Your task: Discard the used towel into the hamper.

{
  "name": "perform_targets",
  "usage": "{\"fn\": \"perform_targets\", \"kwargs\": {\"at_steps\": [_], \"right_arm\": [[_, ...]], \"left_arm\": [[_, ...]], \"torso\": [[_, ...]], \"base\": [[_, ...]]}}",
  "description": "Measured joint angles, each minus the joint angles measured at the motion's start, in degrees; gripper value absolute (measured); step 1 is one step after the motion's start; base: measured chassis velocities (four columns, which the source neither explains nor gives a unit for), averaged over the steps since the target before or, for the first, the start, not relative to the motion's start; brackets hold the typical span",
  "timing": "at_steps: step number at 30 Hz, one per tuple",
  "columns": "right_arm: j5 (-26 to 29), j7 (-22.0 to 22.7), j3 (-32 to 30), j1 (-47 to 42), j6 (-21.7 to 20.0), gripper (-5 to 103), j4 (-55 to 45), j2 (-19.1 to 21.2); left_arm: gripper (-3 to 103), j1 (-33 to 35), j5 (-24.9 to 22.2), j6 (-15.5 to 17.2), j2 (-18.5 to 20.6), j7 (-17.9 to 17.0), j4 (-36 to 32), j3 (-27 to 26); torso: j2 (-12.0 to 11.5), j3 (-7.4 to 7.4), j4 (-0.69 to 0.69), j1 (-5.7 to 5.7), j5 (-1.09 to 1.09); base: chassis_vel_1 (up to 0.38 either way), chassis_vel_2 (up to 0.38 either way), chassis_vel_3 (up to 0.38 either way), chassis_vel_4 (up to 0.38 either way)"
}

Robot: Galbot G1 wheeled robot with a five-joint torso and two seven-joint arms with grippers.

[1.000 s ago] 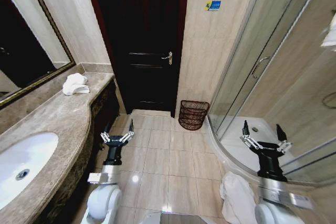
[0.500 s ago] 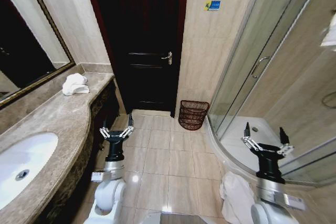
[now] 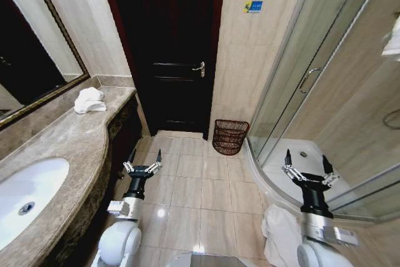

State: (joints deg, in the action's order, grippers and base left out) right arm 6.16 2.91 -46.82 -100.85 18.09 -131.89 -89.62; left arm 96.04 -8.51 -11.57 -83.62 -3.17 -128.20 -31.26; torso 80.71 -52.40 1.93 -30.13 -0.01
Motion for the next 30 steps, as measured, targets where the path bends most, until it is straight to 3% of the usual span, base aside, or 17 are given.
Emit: {"fn": "perform_targets", "kwargs": {"at_steps": [3,10,25,30], "right_arm": [[-0.2,0.7,-1.1,-1.5,2.0,100,1.1,0.0],[0.4,1.4,-2.2,-1.8,1.9,100,1.9,0.7],[-1.3,1.5,-0.3,0.3,1.4,100,3.4,0.7],[-0.6,2.1,-0.7,0.7,4.0,100,4.4,0.8]], "left_arm": [[100,-0.1,1.8,-0.9,-1.4,0.0,-1.2,-0.1],[100,0.0,2.8,-1.7,-2.7,0.4,-1.9,0.3],[100,-0.7,2.3,-3.4,-3.3,1.8,-0.5,1.5],[100,-0.5,1.3,-3.2,-3.1,1.4,-1.1,1.4]], "torso": [[0.0,0.0,-0.01,0.0,0.02],[0.0,0.0,0.0,0.0,0.01],[0.0,0.0,0.0,0.0,0.0],[0.0,0.0,0.0,0.0,0.01]], "base": [[0.0,0.0,0.0,0.0],[0.0,0.0,0.0,0.0],[0.026,0.033,-0.028,-0.03],[0.008,0.024,-0.008,-0.015]]}}
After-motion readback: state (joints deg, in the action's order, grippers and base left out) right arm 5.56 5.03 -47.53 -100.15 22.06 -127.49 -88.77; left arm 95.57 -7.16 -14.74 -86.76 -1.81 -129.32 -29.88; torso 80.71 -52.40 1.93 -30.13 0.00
